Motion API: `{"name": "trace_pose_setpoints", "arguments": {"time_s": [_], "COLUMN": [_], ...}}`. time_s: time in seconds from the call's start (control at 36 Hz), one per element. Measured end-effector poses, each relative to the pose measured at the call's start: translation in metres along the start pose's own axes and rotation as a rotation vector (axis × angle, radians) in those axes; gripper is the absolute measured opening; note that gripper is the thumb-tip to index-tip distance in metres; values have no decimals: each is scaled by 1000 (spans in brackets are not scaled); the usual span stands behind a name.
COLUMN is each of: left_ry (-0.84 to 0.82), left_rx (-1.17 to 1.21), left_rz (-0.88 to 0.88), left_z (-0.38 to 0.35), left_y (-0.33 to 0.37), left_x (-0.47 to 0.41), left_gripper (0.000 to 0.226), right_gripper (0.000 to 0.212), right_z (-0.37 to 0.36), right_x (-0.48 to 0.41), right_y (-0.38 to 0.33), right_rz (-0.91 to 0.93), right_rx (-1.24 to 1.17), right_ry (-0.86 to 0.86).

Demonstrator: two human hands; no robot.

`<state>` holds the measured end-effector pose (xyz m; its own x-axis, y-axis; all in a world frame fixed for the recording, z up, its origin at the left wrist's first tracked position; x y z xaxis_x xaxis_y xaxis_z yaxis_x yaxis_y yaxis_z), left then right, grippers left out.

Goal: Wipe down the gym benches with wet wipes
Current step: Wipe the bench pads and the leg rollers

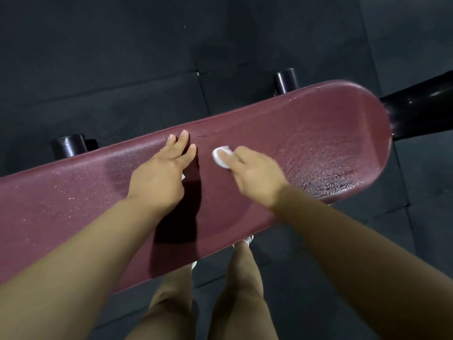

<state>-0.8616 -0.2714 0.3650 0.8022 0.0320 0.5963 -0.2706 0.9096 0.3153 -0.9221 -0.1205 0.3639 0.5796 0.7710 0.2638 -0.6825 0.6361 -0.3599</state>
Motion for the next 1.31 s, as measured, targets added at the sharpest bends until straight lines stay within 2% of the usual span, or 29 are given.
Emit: {"name": "trace_pose_setpoints", "arguments": {"time_s": [0.03, 0.08, 0.14, 0.19, 0.25, 0.28, 0.31, 0.33, 0.42, 0.47, 0.53, 0.61, 0.67, 0.72, 0.75, 0.78, 0.81, 0.86, 0.92, 0.97, 1.03, 1.11, 1.19, 1.22, 1.25, 1.31], "left_ry": [0, -2, -2, 6, 8, 5, 1, -3, -12, -11, -19, -20, -12, -6, -7, -9, -11, -14, -11, 6, 9, 37, 92, 106, 113, 86], "left_rx": [-11, -34, -59, -87, -120, -134, -145, -152, -161, -175, -200, -222, -217, -206, -198, -189, -177, -151, -118, -79, -54, -18, 43, 57, 66, 83], "left_rz": [0, -2, -8, -16, -20, -21, -21, -22, -34, -41, -33, -30, -31, -34, -34, -33, -31, -28, -23, -9, -7, -16, -2, 8, 23, 71], "left_z": [0, -2, -3, -4, -5, -6, -6, -6, -5, -6, -7, -9, -9, -9, -9, -9, -9, -7, -7, -6, -9, -17, -27, -31, -35, -45], "left_y": [0, 1, 2, 1, 0, 1, 0, 0, -2, -2, -2, 2, 4, 5, 6, 7, 7, 8, 8, 7, 6, 6, 5, 4, 2, -5], "left_x": [0, -1, -2, -3, -3, -3, -3, -3, -3, -4, -5, -4, -2, -1, 0, 0, 1, 3, 5, 9, 17, 35, 60, 68, 75, 88], "left_gripper": [73, 72, 72, 72, 74, 75, 76, 76, 78, 77, 78, 78, 77, 76, 75, 74, 74, 74, 76, 76, 74, 67, 65, 65, 65, 67], "right_gripper": [41, 43, 40, 42, 35, 31, 25, 22, 31, 27, 29, 45, 47, 39, 32, 24, 19, 28, 39, 35, 44, 45, 40, 35, 33, 36], "right_z": [7, 30, 42, 37, 26, 18, 10, 0, -18, -21, -6, 14, 10, -5, -12, -22, -30, -50, -63, -52, -36, -8, -26, -33, -37, -55], "right_x": [3, 11, 25, 38, 43, 39, 30, 21, 21, 34, 47, 82, 98, 101, 96, 87, 74, 64, 77, 86, 100, 130, 140, 137, 127, 108], "right_y": [16, 54, 90, 107, 90, 71, 45, 14, -48, -35, 5, 78, 87, 64, 45, 17, -15, -73, -83, -47, 7, 63, 58, 41, 16, -42], "right_rz": [-50, -253, -580, -924, -1129, -1094, -950, -739, -170, -56, -154, -693, -954, -1149, -1145, -1034, -840, -371, -47, -114, -314, -740, -1078, -1120, -1039, -709], "right_rx": [10, 7, -24, -154, -242, -189, -130, -123, -74, -33, -2, -52, -120, -207, -234, -217, -207, -213, -161, -142, -91, -70, -219, -242, -208, -226], "right_ry": [15, 200, 299, 353, 399, 368, 331, 286, 54, -111, -8, 240, 333, 319, 290, 227, 130, -75, -119, -132, 60, 303, 331, 370, 407, 336]}}
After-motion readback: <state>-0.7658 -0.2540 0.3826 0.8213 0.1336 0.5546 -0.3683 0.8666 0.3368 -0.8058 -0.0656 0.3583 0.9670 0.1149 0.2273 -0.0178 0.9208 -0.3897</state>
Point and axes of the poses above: each hand's wrist, its own x-axis away from the middle knuckle, its own z-axis out of the back of the hand, y = z × x, the point moved 6 cm from there along -x, towards the middle knuckle, and after that the axes turned 7 degrees about -y, right-handed, at the moved point
